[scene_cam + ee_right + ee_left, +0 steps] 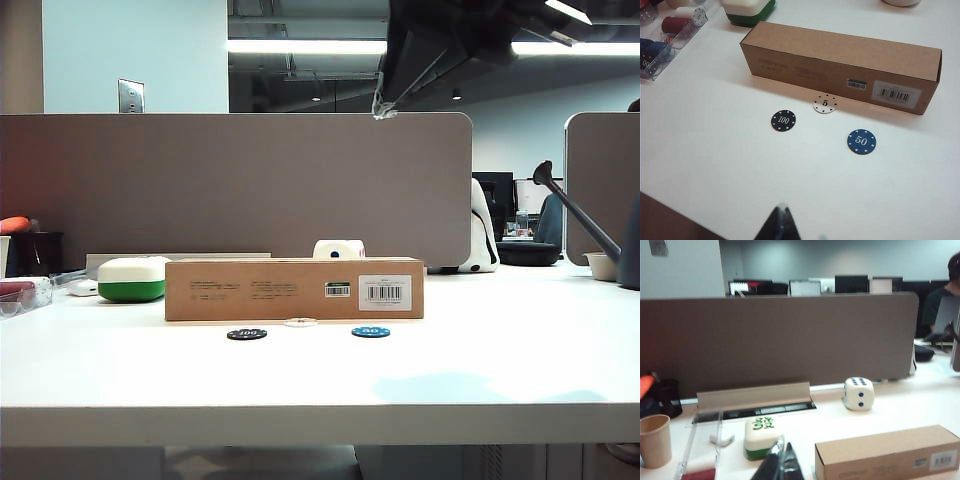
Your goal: Push the chip with the lowest value in the row forward next to the rectangular box.
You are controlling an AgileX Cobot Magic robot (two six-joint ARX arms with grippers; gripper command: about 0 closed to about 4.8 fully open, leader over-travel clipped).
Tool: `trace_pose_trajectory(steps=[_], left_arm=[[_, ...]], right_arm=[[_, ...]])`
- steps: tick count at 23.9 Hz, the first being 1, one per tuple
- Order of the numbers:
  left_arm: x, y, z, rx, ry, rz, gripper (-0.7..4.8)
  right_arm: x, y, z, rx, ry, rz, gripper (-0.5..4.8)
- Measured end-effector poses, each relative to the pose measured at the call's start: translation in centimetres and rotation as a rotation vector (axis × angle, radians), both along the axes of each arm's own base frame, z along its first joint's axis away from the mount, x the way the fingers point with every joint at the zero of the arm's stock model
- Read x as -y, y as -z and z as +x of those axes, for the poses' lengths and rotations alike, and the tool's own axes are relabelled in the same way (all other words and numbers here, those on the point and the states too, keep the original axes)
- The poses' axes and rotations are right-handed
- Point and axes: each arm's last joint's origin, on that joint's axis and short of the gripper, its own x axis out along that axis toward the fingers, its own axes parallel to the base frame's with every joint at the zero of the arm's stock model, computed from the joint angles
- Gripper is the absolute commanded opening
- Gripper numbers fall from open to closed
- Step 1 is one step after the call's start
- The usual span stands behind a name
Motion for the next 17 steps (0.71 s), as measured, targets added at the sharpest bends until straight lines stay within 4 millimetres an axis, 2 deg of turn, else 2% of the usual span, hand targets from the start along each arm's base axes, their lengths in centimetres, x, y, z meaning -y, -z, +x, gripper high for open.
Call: trace_pose_trajectory(steps=[6,10,14,17], left_arm=[[-0.1,0.5,-0.4,-0.033,-0.006,0.032,-0.05],[-0.2,3.1,0.4,-0.128,-0.085,0.016,-0.05],[-0.3,6.4,0.9,-0.209,-0.135,-0.090,-0.05],[-0.3,7.6,1.2,-0.224,-0.133,-0.114,-0.05]], right_arm=[[0.0,0.0,0.0,0.000,0.000,0.000,-0.06],[0.0,0.0,0.0,0.000,0.000,0.000,-0.06],[0.0,0.0,0.0,0.000,0.000,0.000,-0.06],[0.0,0.0,0.0,0.000,0.000,0.001,-0.06]])
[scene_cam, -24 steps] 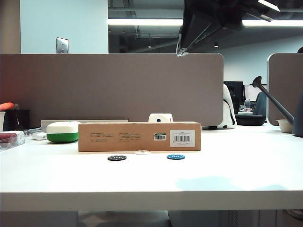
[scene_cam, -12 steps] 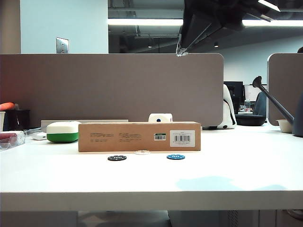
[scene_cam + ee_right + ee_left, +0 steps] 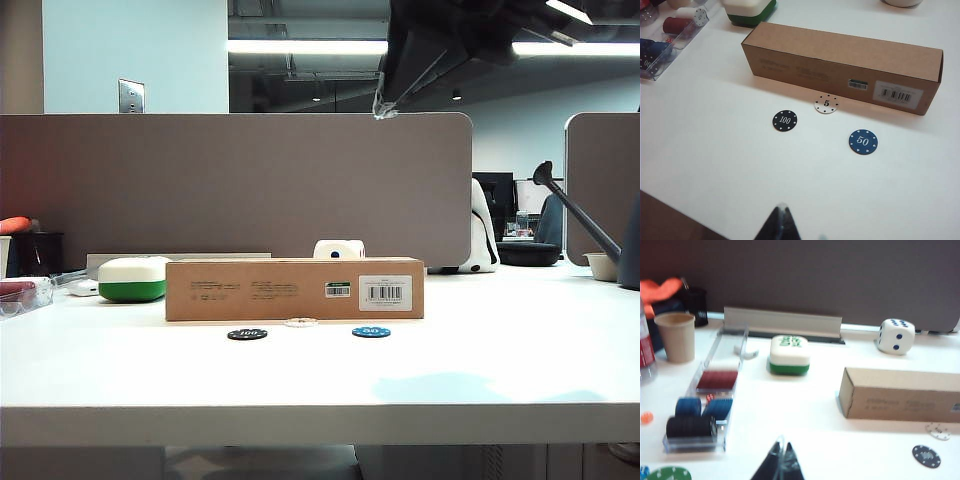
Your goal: Push the chip with the lowest value in the row forward next to the rectangular box.
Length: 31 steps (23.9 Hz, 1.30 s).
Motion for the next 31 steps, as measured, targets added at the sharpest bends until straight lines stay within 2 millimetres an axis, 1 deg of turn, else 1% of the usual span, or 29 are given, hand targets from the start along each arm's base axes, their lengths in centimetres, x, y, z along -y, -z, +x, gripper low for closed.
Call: trace_pose_trajectory(steps=[3,8,14,18,22,31], left_arm=[[0.0,1.0,0.3,-0.025,0.000,-0.005,-0.05],[0.1,1.5,0.4,-0.023,0.000,-0.007,-0.05],[0.1,3.2,0.7,-0.076,0.000,0.001,-0.05],[-0.2,3.1,0.7,-0.070,0.023,-0.002,-0.05],[-0.5,3.1,0.7,-0.069,0.000,0.000,-0.05],[-0.5,3.1,0.7,-0.066,-0.008,0.076,-0.05]], right_arm=[[0.0,0.0,0.0,-0.001,0.000,-0.001,-0.06],[0.0,0.0,0.0,-0.001,0.000,-0.001,-0.06],[0.0,0.0,0.0,-0.001,0.000,-0.001,-0.06],[0.0,0.0,0.0,-0.001,0.000,-0.002,-0.06],[0.0,0.0,0.0,-0.001,0.000,-0.001,-0.06],[0.0,0.0,0.0,-0.001,0.000,-0.001,-0.06]])
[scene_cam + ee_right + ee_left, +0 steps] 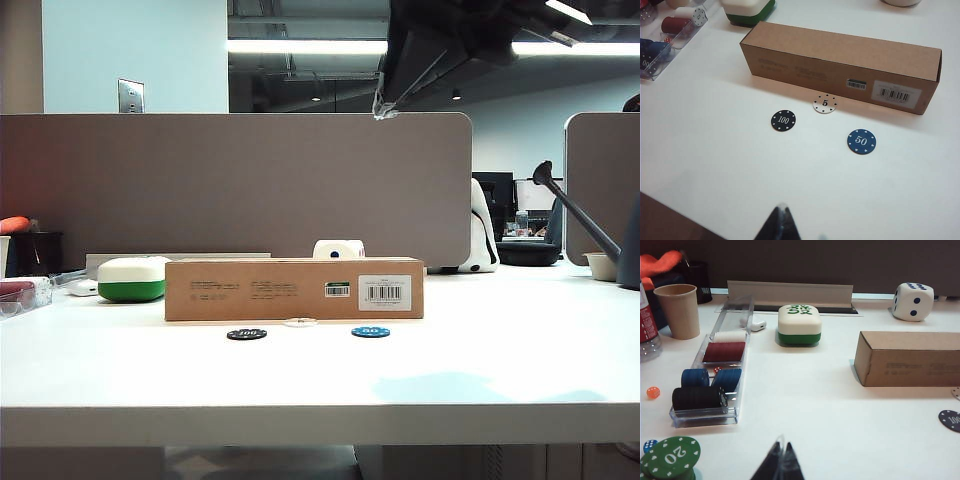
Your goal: Push the chip with the lowest value in the row forward next to the rectangular box.
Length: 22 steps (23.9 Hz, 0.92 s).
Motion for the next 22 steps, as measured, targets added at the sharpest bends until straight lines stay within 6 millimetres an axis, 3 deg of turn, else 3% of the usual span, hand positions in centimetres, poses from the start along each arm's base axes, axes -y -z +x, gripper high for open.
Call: trace_pose_trajectory(steps=[22], left_arm=[[-0.19,-0.44,0.02,0.046,-0.061,0.023,-0.05]], right_arm=[[0.00,0.00,-0.01,0.000,0.000,0.000,-0.06]])
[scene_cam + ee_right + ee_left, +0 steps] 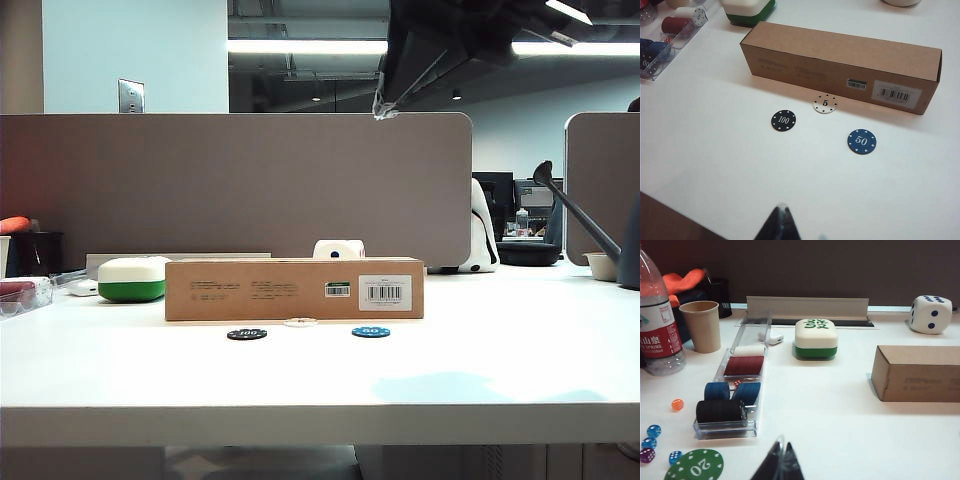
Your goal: Push the chip with the lowest value in the row forward next to the rectangular box.
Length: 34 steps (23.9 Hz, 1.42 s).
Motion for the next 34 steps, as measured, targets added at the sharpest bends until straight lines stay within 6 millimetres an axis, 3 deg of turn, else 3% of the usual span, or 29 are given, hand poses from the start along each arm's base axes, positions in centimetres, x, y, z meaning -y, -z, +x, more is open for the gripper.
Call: trace_pose_trajectory(steps=[34], left_arm=[[-0.15,0.04,0.00,-0.004,-0.002,0.004,-0.05]], right_arm=[[0.00,0.00,0.01,0.000,0.000,0.000,-0.06]])
